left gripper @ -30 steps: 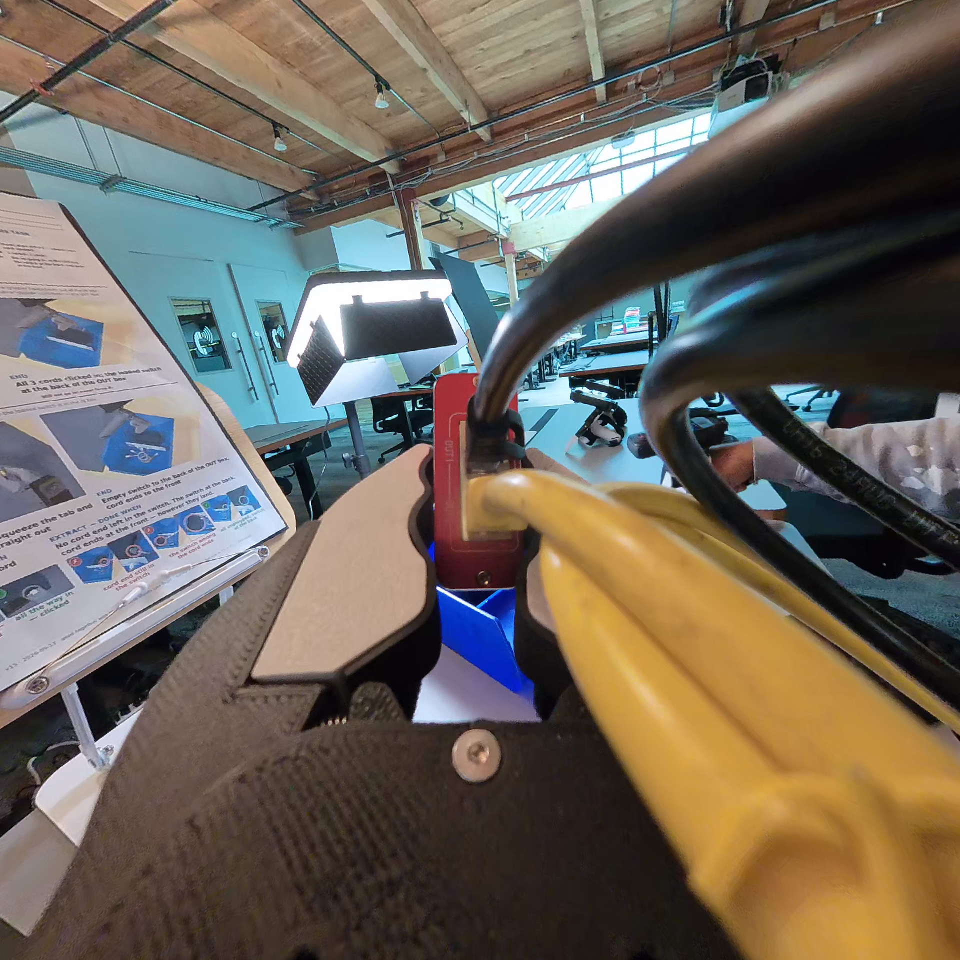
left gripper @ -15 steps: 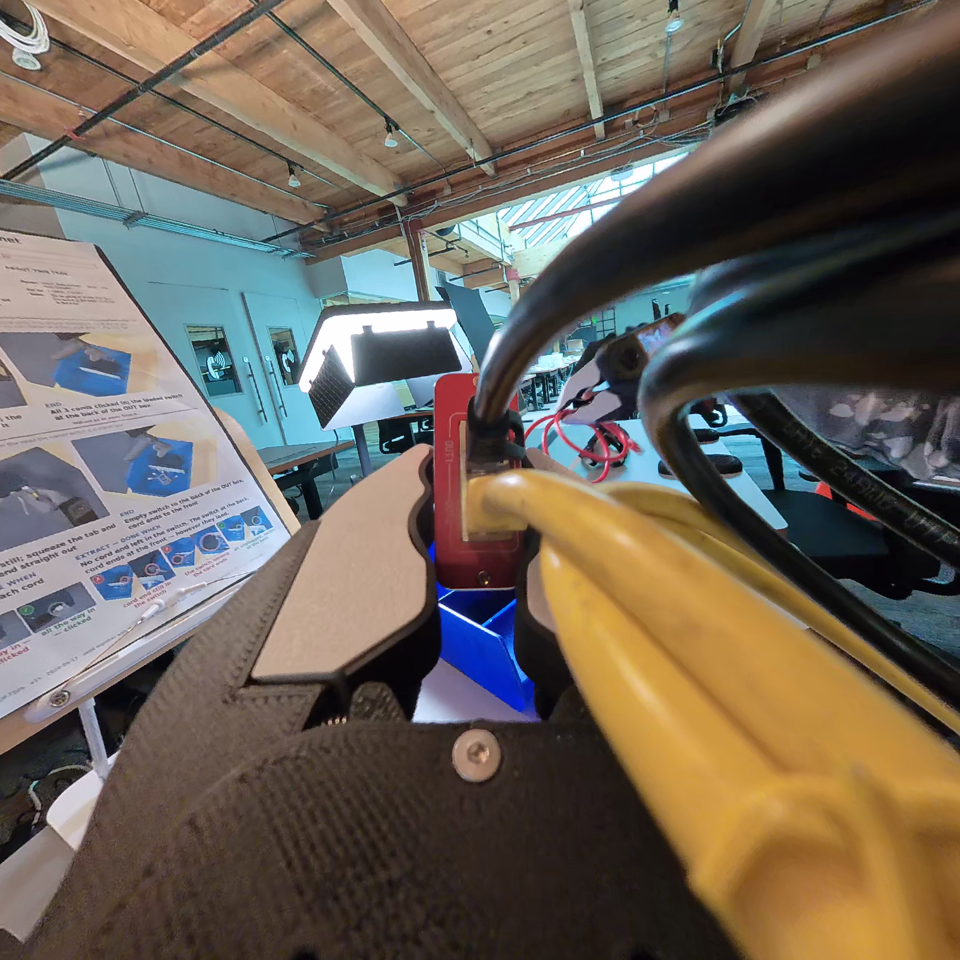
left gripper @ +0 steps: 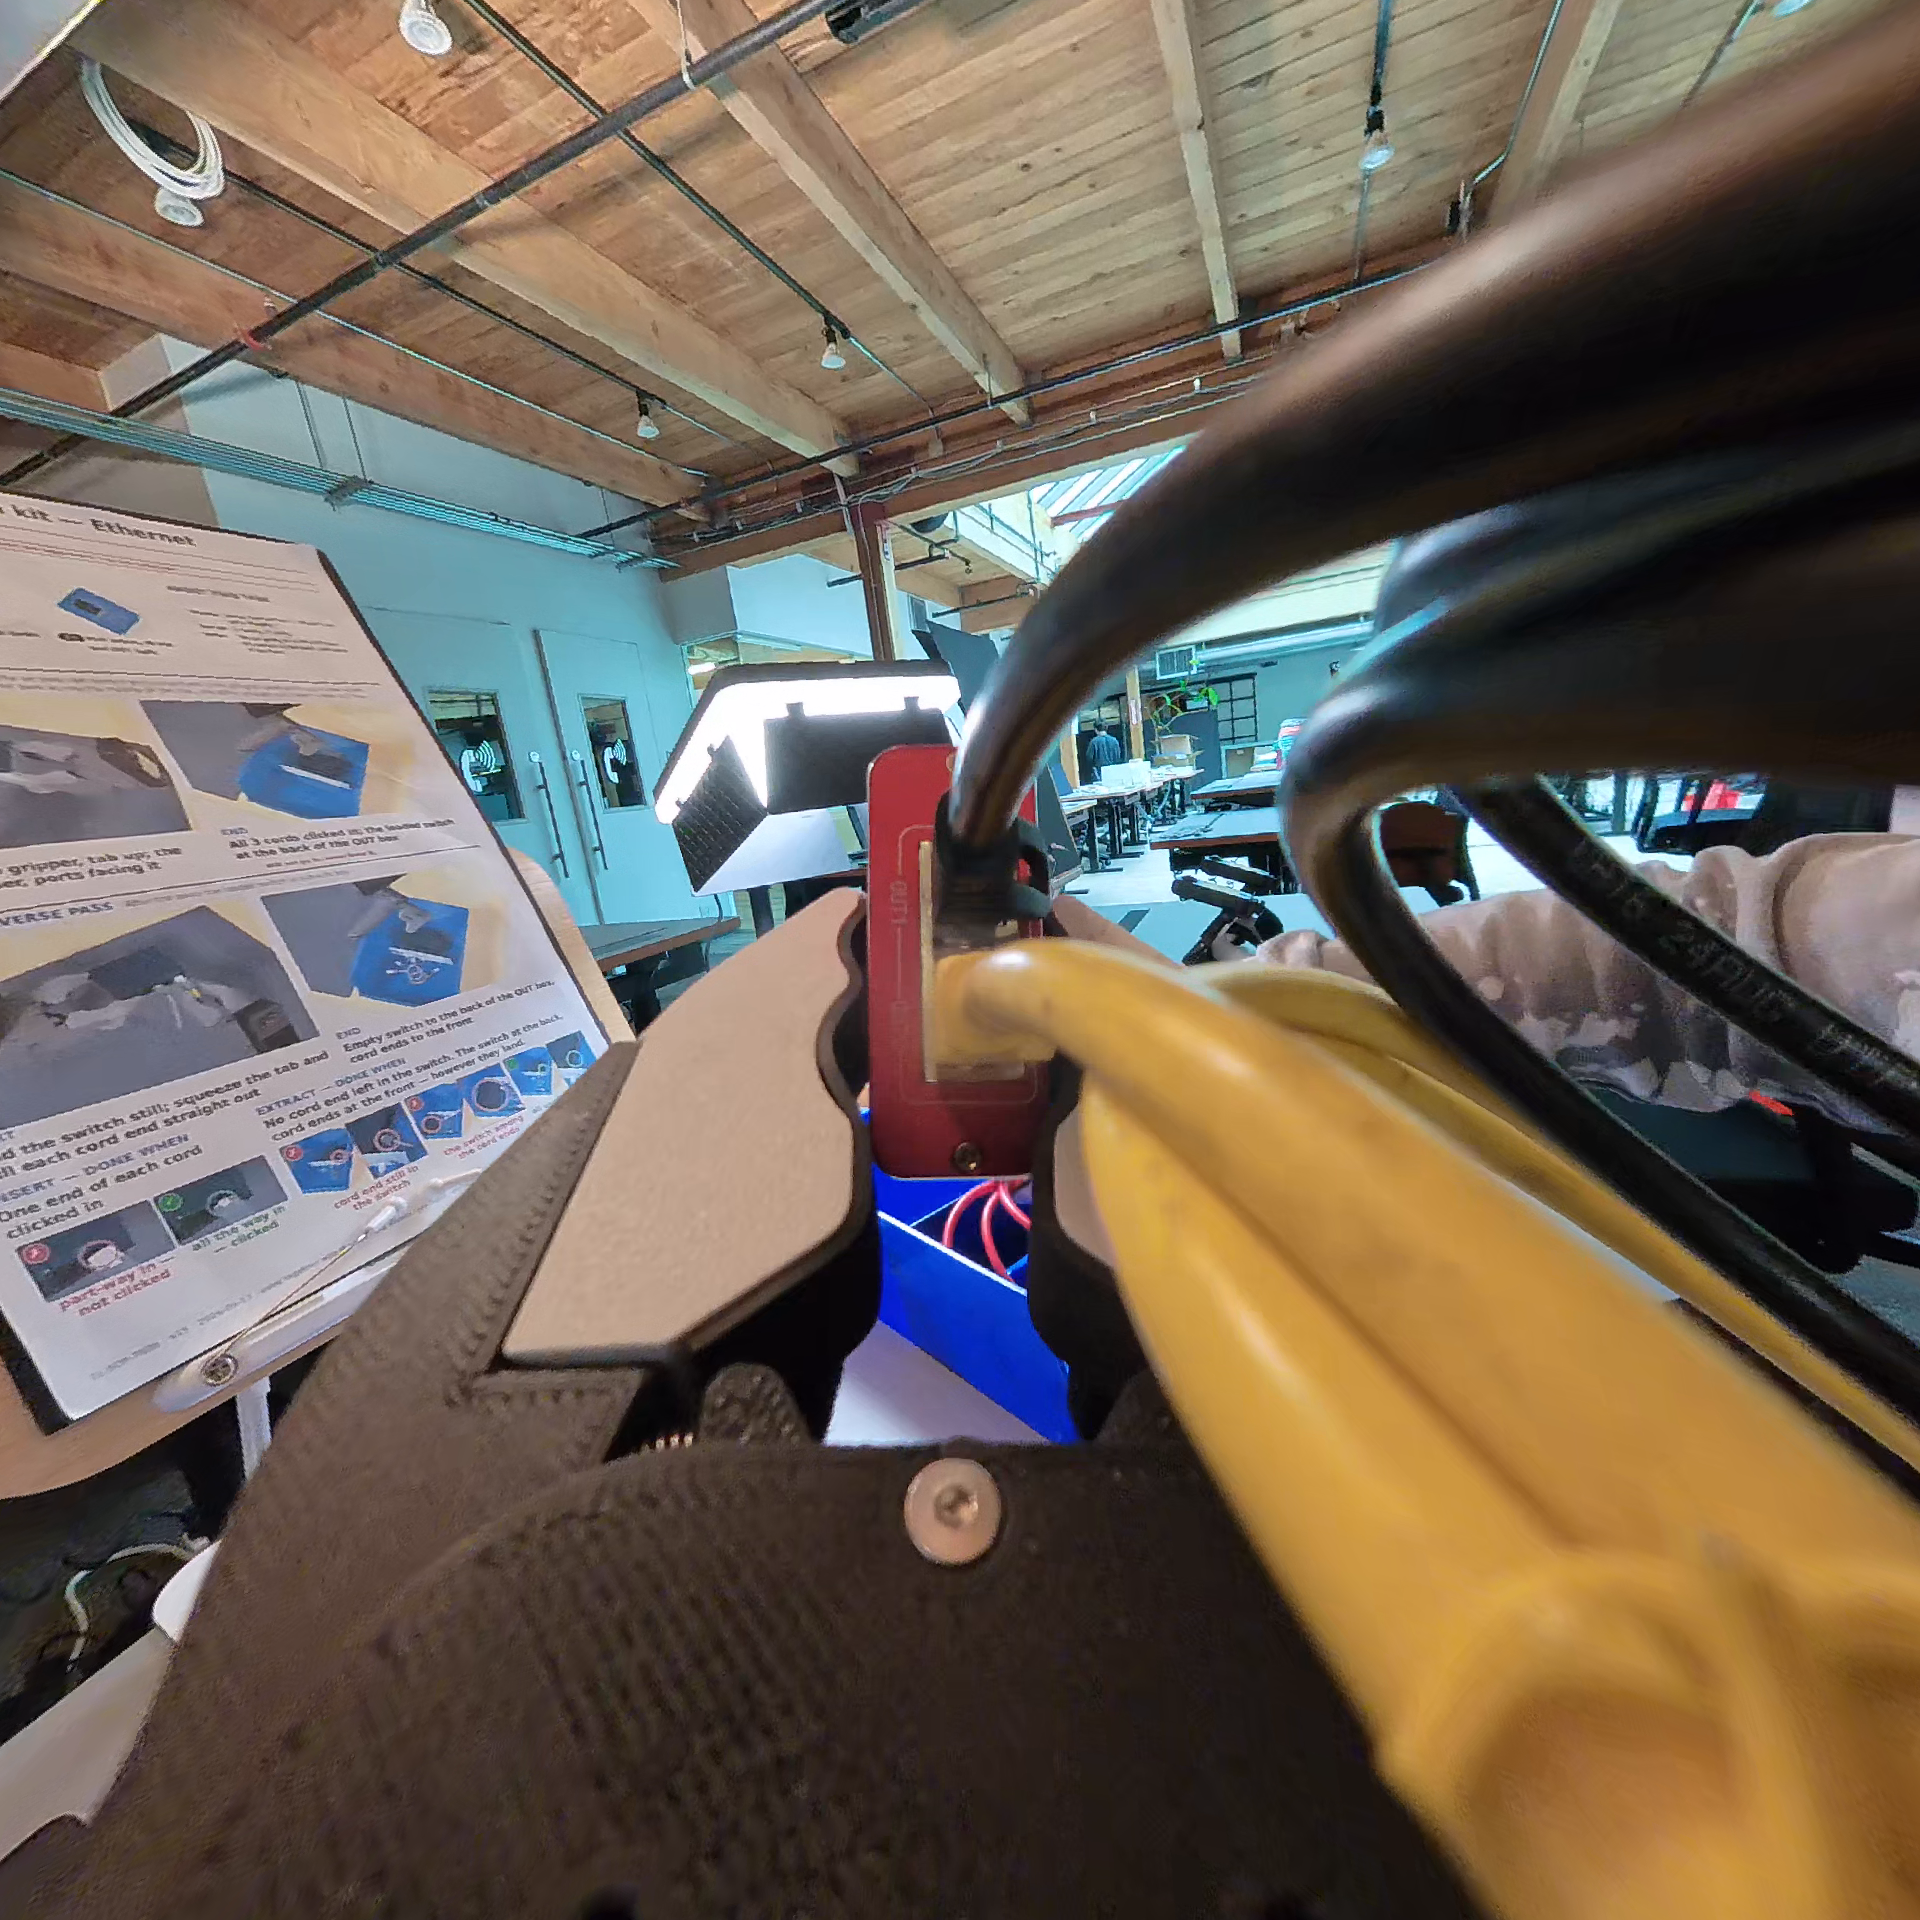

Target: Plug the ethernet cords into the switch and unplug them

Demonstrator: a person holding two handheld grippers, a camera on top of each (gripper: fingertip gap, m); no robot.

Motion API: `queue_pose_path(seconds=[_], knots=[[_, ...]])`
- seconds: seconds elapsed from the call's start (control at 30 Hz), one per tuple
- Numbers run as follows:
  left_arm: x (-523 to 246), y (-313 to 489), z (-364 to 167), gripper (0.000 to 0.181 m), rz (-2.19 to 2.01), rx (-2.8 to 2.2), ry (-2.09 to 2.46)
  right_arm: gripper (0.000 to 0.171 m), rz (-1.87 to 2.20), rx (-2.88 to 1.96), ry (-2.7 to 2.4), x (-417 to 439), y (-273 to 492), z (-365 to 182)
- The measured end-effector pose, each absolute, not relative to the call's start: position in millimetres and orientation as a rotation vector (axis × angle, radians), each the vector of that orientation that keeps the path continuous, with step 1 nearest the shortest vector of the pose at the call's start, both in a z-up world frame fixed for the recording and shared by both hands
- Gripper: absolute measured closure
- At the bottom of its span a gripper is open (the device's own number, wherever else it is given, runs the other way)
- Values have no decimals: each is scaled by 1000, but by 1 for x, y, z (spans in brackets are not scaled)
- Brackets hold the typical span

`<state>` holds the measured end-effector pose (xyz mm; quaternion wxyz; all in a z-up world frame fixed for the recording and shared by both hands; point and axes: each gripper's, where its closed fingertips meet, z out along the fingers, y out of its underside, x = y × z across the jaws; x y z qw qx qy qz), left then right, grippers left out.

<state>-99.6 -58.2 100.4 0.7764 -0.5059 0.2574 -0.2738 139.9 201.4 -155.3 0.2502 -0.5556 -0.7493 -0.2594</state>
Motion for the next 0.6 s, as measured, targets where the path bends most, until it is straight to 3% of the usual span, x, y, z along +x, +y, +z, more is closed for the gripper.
queue_pose_path(seconds=[0.13,0.3,0.43,0.6], knots=[[-99,-56,98,150,-596,-1103,560,134,-543,-1655,-1941,149,201,-152],[-90,-52,92,151,-630,-1119,574,130,-64,-1643,-1701,115,167,-76],[-70,-49,79,151,-694,-1155,635,129,405,-1426,-1572,61,92,-5],[-34,-48,42,152,-724,-1336,833,129,642,-1143,-1588,20,1,41]])
